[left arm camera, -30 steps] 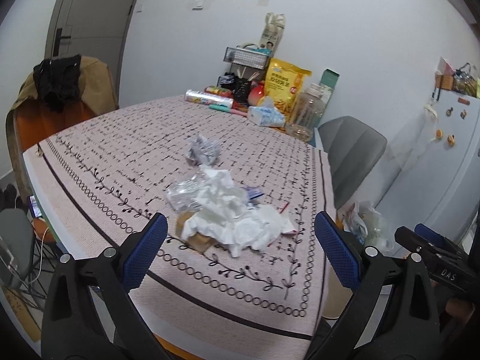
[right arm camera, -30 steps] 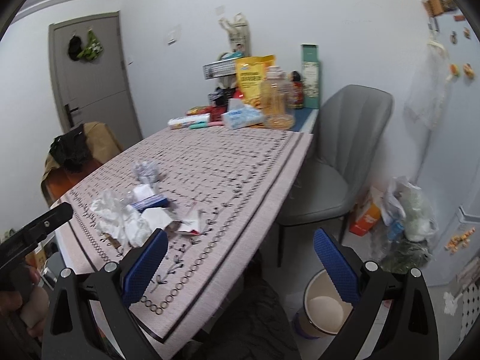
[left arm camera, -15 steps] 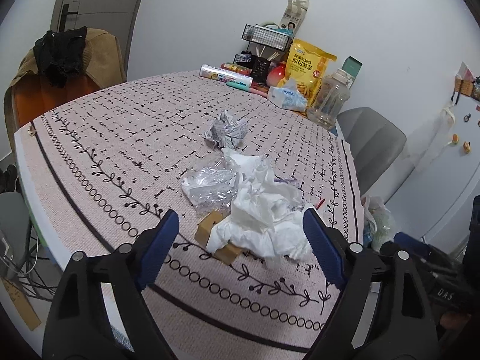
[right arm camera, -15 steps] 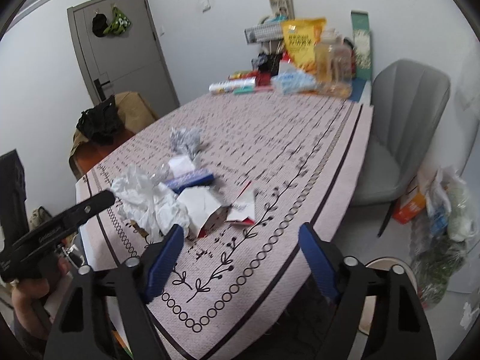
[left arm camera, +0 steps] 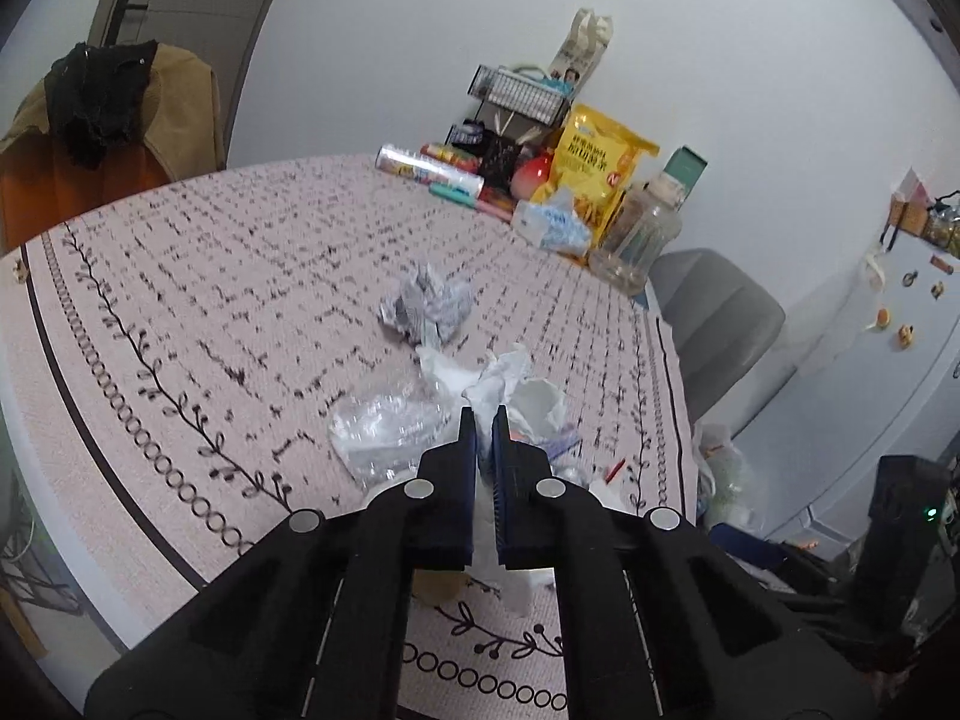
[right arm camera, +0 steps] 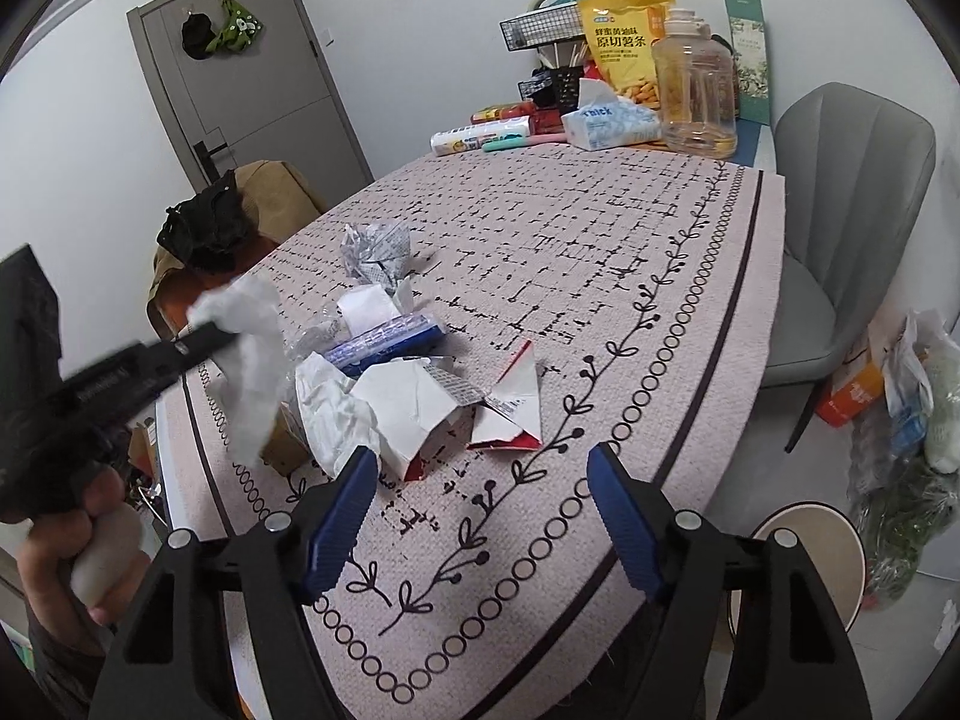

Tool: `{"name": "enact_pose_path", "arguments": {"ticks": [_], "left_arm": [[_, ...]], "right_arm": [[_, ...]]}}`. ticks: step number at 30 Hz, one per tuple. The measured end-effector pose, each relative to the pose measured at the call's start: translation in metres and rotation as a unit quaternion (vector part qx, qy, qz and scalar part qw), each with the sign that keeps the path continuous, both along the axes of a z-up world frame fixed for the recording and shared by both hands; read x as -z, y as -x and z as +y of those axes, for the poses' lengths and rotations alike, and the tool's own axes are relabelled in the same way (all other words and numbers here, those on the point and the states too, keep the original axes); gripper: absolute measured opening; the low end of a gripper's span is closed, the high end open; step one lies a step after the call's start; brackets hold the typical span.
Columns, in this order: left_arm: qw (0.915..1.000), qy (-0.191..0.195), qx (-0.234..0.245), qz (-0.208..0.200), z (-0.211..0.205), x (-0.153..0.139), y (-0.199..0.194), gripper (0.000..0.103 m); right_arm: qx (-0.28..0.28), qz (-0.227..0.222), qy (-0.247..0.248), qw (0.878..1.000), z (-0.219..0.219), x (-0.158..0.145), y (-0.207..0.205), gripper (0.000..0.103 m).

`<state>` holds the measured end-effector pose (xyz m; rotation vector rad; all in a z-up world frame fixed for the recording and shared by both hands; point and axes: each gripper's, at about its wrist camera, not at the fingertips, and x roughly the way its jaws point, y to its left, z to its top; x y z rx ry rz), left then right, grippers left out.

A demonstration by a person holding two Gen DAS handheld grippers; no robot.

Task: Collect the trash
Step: 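Grasp crumpled white tissues with the left tool while the right tool grasps tissues too, then carry the held tissues with both tools toward the beige trash bin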

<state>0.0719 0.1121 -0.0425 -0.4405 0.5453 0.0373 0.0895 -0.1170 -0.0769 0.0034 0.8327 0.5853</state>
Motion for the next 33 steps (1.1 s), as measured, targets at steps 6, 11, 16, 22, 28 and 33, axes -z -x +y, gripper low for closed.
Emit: {"name": "enact_pose_path", "arguments": {"ticks": [6,11,16,22,28,33], "left_arm": [[0.9997,-0.008,-0.018,-0.011,0.012,-0.014,0.007,0.005],[0.9992,-0.009,-0.038,-0.007,0.024,-0.012,0.018,0.006],[0.9985,-0.008,-0.053,0.002,0.033,-0.01,0.028,0.006],[0.9987,-0.017,-0.049,-0.002,0.027,-0.015,0.032,0.006],[0.9992,-0.02,-0.033,-0.012,0.009,-0.023,0.029,0.006],[0.9993,-0.028,-0.01,-0.023,-0.012,-0.032,0.022,0.006]], "right_arm": [[-0.033,0.003,-0.01,0.999,0.023,-0.002,-0.004,0.064],[-0.084,0.005,-0.001,0.996,0.057,-0.002,-0.001,0.05],[-0.102,0.018,0.021,0.994,0.08,0.009,-0.005,0.028],[-0.115,0.019,-0.003,0.993,0.077,0.001,-0.001,0.006],[-0.095,-0.017,-0.035,0.995,0.046,-0.033,0.011,0.006],[-0.069,-0.042,-0.053,0.995,0.014,-0.058,0.014,0.006]]}}
